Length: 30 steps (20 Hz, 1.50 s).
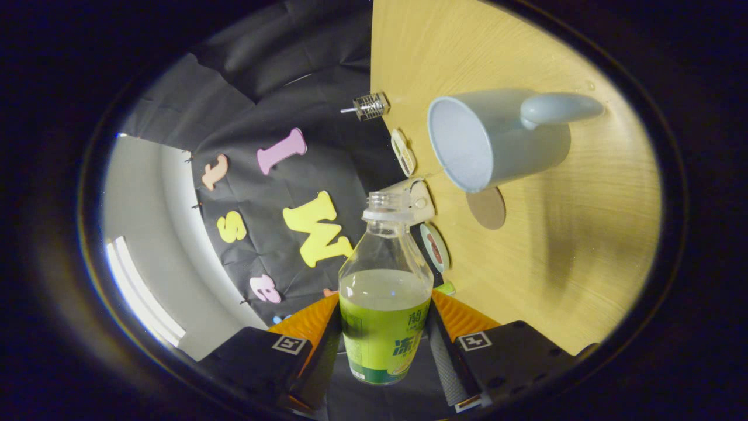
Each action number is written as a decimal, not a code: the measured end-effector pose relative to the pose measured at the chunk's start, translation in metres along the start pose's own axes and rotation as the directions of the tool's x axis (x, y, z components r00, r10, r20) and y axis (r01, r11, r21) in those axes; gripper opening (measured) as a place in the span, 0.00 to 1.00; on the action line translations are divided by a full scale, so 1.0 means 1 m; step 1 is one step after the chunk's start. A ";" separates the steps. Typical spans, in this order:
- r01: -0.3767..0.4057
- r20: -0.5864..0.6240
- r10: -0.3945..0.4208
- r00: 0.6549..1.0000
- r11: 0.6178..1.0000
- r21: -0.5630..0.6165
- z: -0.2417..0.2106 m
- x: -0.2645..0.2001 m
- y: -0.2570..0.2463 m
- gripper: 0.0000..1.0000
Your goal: Take the bottle from table, then pour the juice into the cup, finally place the bottle on the coaster
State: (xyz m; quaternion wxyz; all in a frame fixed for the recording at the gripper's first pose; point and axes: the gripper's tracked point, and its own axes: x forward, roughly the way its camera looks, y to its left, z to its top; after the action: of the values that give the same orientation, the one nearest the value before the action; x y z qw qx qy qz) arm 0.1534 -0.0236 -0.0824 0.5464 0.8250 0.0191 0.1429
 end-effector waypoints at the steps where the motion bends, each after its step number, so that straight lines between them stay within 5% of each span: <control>1: -0.002 -0.001 0.002 1.000 1.000 0.005 0.001 -0.001 0.002 0.79; 13: -0.086 -0.015 0.091 0.996 0.979 0.183 -0.005 0.002 0.034 0.78; 30: -0.176 -0.027 0.191 0.981 0.944 0.279 -0.016 0.001 0.096 0.78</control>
State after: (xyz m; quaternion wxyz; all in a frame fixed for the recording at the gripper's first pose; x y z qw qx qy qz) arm 0.1387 -0.0476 0.0110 0.4101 0.8869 -0.0235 0.2115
